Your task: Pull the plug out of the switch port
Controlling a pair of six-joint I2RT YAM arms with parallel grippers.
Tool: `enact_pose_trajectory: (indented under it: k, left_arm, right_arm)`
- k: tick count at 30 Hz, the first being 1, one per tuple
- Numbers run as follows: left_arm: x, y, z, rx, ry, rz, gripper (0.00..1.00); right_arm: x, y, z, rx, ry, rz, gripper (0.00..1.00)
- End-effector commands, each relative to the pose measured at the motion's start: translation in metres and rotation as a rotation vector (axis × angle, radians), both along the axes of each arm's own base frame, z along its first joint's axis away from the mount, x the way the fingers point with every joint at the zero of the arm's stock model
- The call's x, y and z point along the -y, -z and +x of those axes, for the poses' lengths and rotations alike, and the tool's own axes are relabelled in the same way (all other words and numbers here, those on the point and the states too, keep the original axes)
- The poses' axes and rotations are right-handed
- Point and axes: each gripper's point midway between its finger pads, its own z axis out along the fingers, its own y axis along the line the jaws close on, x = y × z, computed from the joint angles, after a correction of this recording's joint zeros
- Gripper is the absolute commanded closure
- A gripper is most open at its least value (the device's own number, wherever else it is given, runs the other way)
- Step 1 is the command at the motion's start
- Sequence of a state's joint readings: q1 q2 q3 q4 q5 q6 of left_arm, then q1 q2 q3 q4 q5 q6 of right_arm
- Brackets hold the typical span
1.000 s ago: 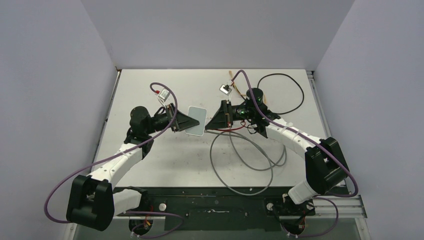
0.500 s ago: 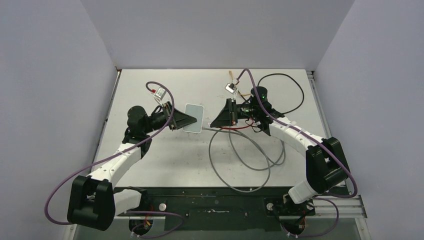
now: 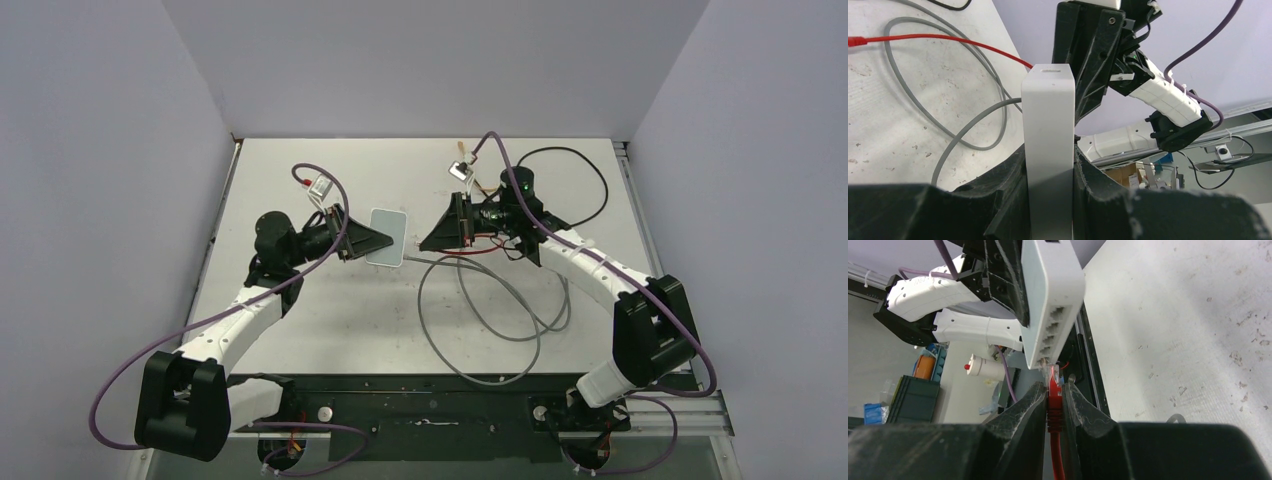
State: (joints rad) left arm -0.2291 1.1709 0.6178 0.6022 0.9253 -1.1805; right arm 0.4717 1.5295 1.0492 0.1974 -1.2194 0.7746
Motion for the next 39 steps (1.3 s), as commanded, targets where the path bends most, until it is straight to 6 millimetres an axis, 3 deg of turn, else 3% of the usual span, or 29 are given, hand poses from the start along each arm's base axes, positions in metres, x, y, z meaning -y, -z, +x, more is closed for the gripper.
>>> enact_pose_trajectory:
  k: [1, 12, 21, 25, 39]
  left_arm:
    - [0.000, -0.011, -0.001, 0.072, 0.008, 0.007, 1.00]
    - [0.001, 0.006, -0.003, 0.025, 0.000, 0.018, 1.00]
    - [0.004, 0.023, -0.007, -0.024, -0.008, 0.026, 1.00]
    - [0.005, 0.025, -0.010, -0.028, -0.011, 0.026, 1.00]
    - [0.005, 0.028, -0.011, -0.027, -0.014, 0.042, 1.00]
  right_arm:
    - [0.000, -0.047, 0.006, 0.158, 0.006, 0.066, 0.95]
    - [0.001, -0.082, 0.017, 0.221, 0.036, 0.094, 0.95]
    - [0.005, -0.079, 0.035, 0.258, 0.086, 0.049, 0.95]
    - [0.009, -0.066, 0.051, 0.262, 0.112, -0.034, 0.95]
    - [0.023, -0.065, 0.132, 0.336, 0.270, -0.149, 0.95]
